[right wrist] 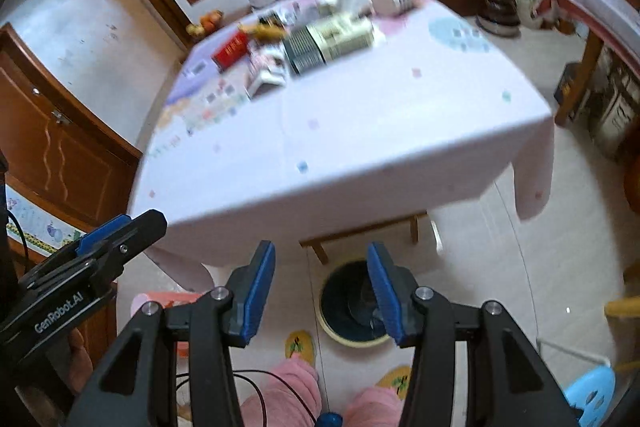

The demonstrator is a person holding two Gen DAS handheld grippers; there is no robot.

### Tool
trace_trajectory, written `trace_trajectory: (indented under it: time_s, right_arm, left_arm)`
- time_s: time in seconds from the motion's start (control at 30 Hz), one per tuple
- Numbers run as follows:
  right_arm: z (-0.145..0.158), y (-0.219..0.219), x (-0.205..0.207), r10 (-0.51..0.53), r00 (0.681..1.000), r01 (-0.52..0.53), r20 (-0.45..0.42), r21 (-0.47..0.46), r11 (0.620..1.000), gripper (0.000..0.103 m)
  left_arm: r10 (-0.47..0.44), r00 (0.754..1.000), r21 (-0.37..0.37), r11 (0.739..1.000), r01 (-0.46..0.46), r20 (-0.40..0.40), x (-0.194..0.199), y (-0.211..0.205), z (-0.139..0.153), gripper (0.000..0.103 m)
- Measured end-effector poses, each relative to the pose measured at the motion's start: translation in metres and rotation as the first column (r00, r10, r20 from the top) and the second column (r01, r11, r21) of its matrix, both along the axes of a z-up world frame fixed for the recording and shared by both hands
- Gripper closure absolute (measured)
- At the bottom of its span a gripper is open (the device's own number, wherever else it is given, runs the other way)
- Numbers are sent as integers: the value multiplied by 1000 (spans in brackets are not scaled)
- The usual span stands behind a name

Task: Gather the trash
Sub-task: 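Move both tools back over the table toward the remaining trash, then grasp the red box with the left gripper while the right gripper grasps the Kinder wrapper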

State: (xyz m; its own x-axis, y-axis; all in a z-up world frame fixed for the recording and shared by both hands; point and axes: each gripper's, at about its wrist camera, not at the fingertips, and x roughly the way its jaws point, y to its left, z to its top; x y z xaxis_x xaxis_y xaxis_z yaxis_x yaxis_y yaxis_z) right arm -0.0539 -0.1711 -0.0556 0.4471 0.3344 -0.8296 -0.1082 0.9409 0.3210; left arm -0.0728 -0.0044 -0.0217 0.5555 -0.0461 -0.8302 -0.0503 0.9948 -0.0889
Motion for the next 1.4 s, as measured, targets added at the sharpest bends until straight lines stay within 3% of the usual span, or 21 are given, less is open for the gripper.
trace_trajectory:
  time_s: [0.23,0.4,0.67,0.97,1.17,1.4]
  right_arm:
    - [33,-6,23,29,997,-32,68,39,999,55]
    - [49,-6,44,55,995,-60,87,55,997,55]
    - [69,-5,91,35,994,-40,102,53,998,54]
    - [68,-4,184,-106,993,106,43,13,994,53]
    - [41,-7,266,-232,970,234,-69,17,972,53]
    - [2,0,321,-329,930,337,-162,21,941,53]
  left_arm:
    - [59,998,68,996,-61,33,17,12,52,41]
    - [92,994,101,990,-97,53,36,24,76,32]
    - [110,993,109,988,-114,43,94,61,84,29]
    - [60,997,74,996,-57,-47,229,115,47,29]
    - [9,984,44,999,-1,-180,342,147,-12,29]
    - [-82,946,31,995,97,-314,423,148,-84,29]
